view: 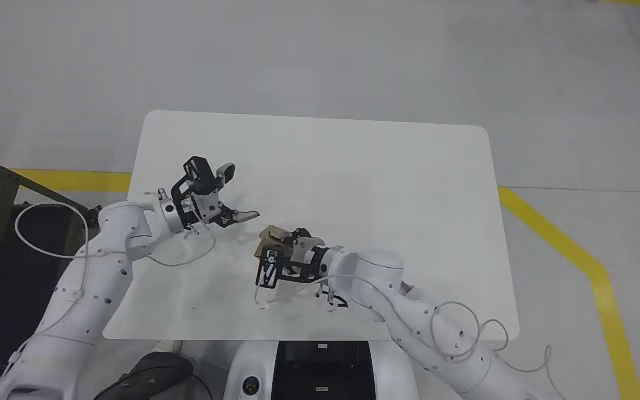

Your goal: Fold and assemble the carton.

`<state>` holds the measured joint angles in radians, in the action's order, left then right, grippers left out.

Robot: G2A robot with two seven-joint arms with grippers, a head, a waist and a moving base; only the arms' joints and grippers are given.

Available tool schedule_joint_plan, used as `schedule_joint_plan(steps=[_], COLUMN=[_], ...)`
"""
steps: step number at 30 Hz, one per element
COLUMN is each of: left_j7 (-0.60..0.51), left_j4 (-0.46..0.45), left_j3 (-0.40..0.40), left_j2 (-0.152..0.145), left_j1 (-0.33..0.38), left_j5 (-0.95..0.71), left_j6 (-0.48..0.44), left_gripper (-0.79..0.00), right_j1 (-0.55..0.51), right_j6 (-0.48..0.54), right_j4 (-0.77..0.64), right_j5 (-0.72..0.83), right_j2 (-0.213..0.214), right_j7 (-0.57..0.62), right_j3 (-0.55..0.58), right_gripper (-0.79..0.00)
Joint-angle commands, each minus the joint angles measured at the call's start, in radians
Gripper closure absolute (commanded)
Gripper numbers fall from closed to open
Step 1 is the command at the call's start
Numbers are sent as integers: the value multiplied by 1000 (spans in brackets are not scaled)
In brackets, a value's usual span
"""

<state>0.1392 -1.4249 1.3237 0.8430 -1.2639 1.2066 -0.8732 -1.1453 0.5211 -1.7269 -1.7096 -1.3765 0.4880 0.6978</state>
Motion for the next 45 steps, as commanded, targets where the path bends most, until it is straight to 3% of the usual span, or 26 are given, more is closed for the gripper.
schedule_joint_plan(steps=[1,12,13,15,30,45], left_j7=[-4,-36,-34,-31,-29,-41], left_j4=[6,13,14,16,20,10], left_j3=[-6,-41,-41,-41,-32,-25], left_j2=[2,18,19,20,26,31], left_j1=[5,35,36,35,29,26], left_j5=[3,14,15,16,24,24], left_j6=[8,78,81,85,98,95], left_gripper=[-785,-785,-785,-785,-785,-785], right_j1=[1,3,2,1,-60,-66], right_j6=[2,-6,0,14,14,22], right_j4=[9,26,26,27,44,191], right_j5=[5,39,55,66,135,165], right_j2=[-2,-10,-10,-7,6,11], right_j7=[-4,-50,-63,-64,-70,-227], right_j3=[-6,-8,-1,11,55,69], right_gripper=[-262,-440,-502,-785,-785,-785])
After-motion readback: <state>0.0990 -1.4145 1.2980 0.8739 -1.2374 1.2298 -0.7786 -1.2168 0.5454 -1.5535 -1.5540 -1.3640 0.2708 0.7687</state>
